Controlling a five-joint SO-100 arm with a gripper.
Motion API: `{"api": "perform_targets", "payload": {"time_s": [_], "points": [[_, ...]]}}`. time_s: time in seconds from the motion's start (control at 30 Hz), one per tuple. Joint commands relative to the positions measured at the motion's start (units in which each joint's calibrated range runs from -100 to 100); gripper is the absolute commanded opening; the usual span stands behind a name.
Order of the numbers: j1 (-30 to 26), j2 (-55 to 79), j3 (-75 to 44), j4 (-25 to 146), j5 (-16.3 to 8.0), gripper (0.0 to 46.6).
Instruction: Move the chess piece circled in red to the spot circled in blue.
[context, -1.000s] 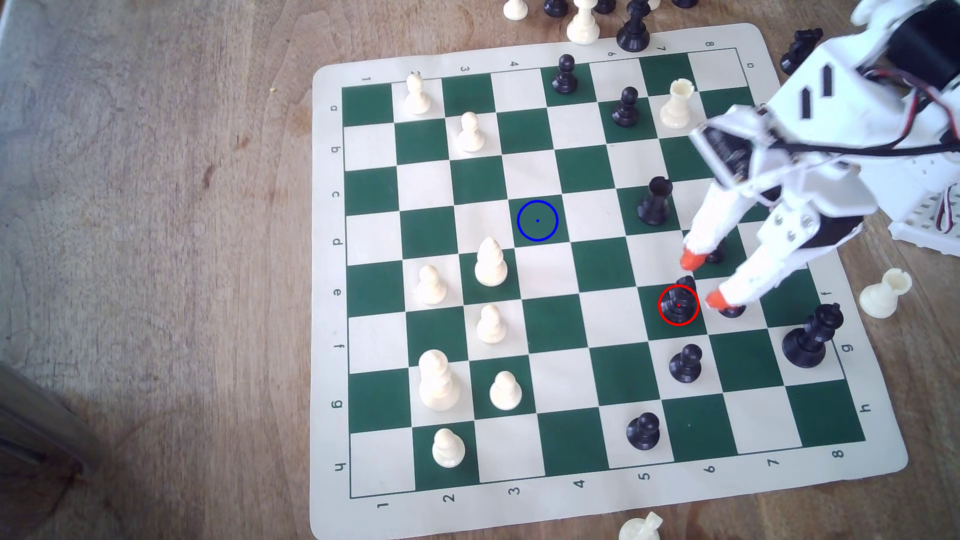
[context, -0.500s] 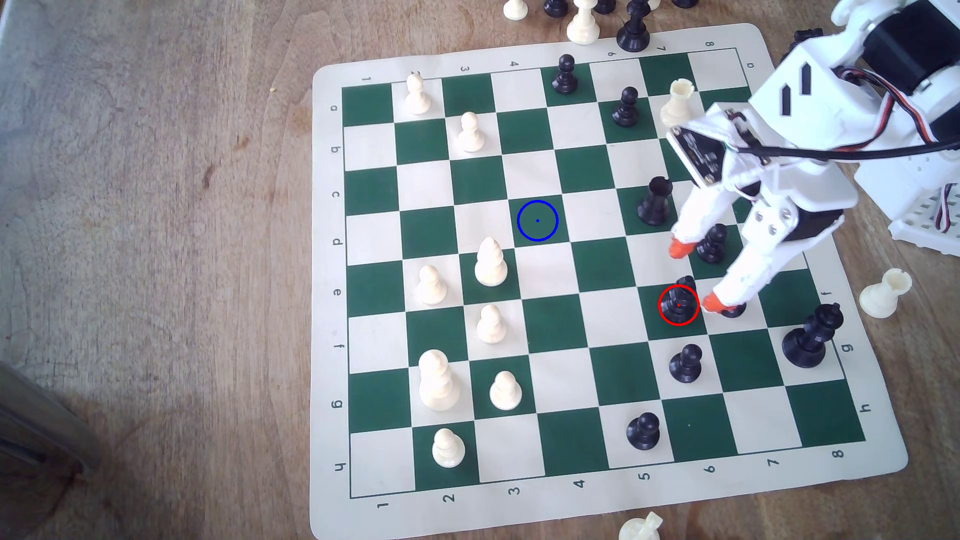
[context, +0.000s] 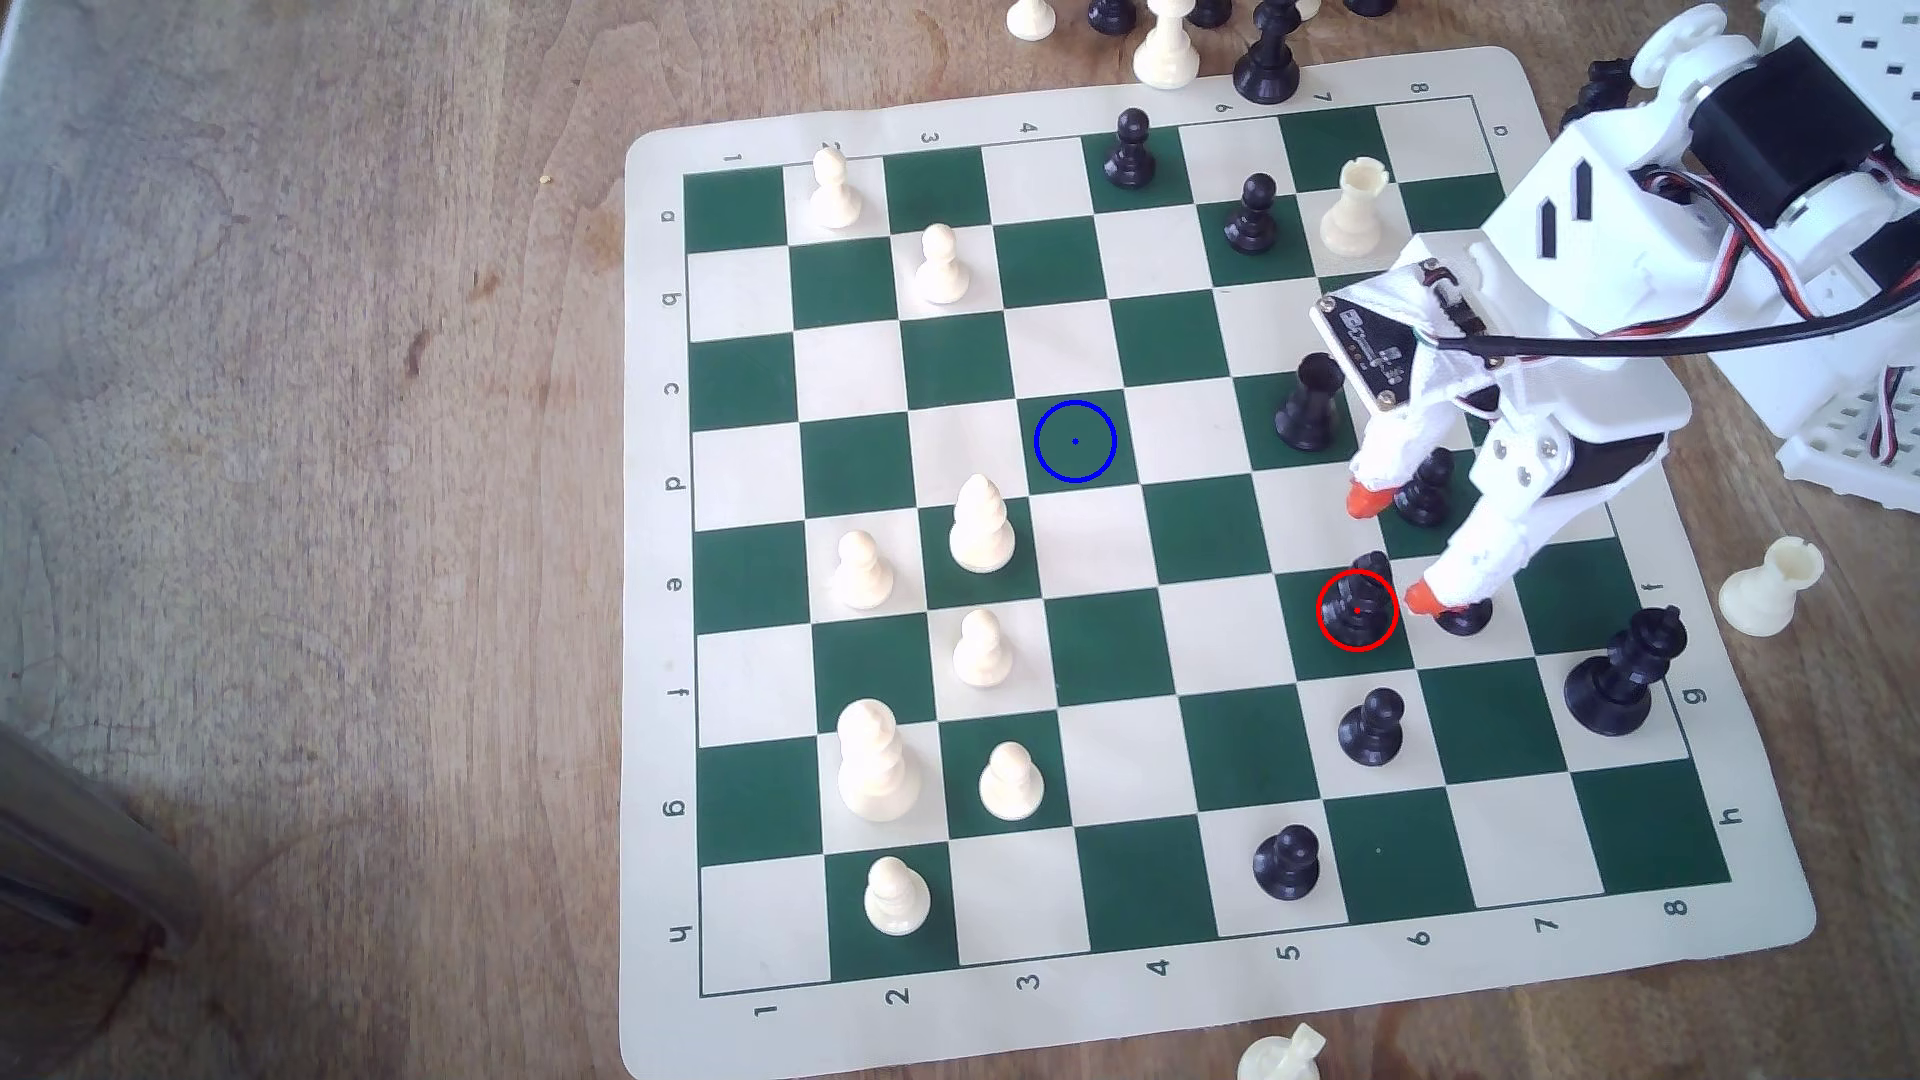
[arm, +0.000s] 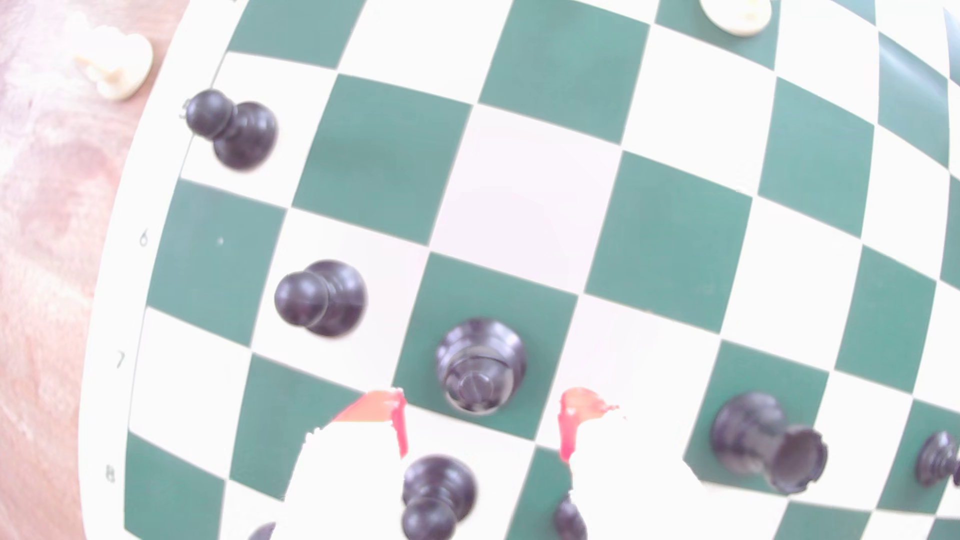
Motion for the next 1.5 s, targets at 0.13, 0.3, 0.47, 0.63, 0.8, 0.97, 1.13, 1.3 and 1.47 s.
{"api": "perform_targets", "payload": {"time_s": [0.13, 0.3, 0.47, 0.63, 0.8, 0.97, 1.13, 1.3, 1.47], "points": [[-0.3, 2.6, 0.9, -4.5, -0.5, 15.6], [-0.2, 3.2, 1.0, -5.6, -0.7, 15.4], [-0.4, 3.2, 1.0, -6.0, -1.0, 14.8], [-0.6, 4.0, 0.8, -6.1, -1.2, 14.4], [-0.8, 4.0, 0.3, -6.5, -1.6, 14.6], [-0.8, 4.0, 0.2, -7.0, -2.0, 14.6], [-0.9, 3.9, 0.2, -7.3, -2.1, 14.3], [-0.9, 3.8, 0.3, -7.6, -2.3, 13.5], [-1.0, 3.5, 0.3, -7.7, -2.4, 13.3]]}}
